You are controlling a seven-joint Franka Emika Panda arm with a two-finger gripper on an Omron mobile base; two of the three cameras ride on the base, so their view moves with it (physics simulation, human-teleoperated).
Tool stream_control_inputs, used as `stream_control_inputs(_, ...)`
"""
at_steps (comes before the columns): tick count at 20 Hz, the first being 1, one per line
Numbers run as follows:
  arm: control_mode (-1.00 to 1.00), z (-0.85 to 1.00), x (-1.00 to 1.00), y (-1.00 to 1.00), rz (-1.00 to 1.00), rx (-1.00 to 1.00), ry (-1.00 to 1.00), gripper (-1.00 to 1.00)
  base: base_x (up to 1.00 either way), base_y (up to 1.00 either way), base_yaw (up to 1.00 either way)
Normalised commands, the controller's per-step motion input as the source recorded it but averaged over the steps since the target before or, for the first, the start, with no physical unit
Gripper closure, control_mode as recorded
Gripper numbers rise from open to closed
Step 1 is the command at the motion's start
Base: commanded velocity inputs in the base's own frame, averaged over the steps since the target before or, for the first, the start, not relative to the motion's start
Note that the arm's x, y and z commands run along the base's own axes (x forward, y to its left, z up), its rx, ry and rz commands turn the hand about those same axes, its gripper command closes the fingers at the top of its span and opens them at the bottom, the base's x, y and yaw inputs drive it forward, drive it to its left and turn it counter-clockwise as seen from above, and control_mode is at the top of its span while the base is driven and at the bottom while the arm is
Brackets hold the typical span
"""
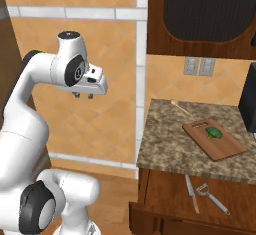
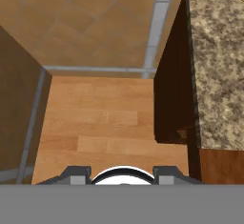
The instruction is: Place the appropriate cutting tool for cutting the broccoli skin on the cutting board.
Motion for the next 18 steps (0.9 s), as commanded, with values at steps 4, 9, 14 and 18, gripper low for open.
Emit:
stream_control_inputs(4,-1.00,-0.04,-0.04,-0.29,0.00,0.00,0.00,-1.00,0.00,0.00,0.00)
stream_control_inputs(9,-1.00,-0.22,-0.52,-0.89,0.00,0.00,-0.13,-1.00,0.00,0.00,0.00)
stream_control_inputs(14,-1.00,-0.38,-0.79,-1.00,-0.07,0.05,-0.05,-1.00,0.00,0.00,0.00)
stream_control_inputs(18,-1.00,-0.53,-0.65,-1.00,-0.10,0.08,0.04,-1.00,0.00,0.00,0.00)
